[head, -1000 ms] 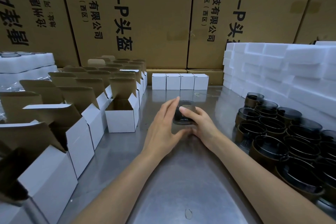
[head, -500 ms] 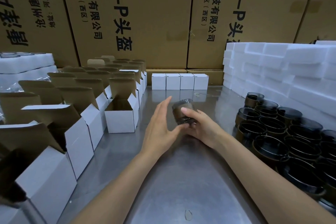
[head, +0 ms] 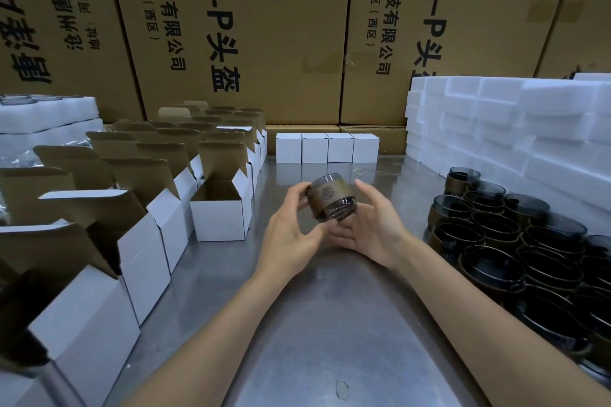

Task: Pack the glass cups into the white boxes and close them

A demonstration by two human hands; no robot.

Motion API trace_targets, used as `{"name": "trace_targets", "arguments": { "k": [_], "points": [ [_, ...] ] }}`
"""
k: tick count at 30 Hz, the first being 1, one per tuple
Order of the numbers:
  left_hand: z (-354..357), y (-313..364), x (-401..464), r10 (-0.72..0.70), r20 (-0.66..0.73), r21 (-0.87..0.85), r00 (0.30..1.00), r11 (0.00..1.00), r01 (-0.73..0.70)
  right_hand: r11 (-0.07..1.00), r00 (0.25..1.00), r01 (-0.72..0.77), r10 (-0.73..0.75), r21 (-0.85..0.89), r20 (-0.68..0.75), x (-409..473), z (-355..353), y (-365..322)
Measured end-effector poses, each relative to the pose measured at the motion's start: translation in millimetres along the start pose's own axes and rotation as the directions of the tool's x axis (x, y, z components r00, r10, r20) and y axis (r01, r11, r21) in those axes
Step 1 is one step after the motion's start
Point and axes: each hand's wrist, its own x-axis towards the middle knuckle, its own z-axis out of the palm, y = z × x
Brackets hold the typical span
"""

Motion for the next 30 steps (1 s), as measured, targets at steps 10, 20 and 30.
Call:
{"name": "trace_targets", "arguments": {
  "k": [10,20,30],
  "points": [
    [1,6,-4,0.065,0.077,0.077,0.995,0.995,-0.071,0.965,0.946,0.241,-0.256,-0.1,-0.196,0,12,11],
    [0,5,-1,0.053,0.055,0.102,0.997,0.993,-0.058,0.967,0.952,0.21,-0.236,-0.148,-0.193,0,14,11],
    [-1,10,-3,0.146,0.011,0.264,0.989,0.954,-0.144,0.803,0.876,0.212,-0.409,-0.558,-0.256,4,18,22]
  ]
}}
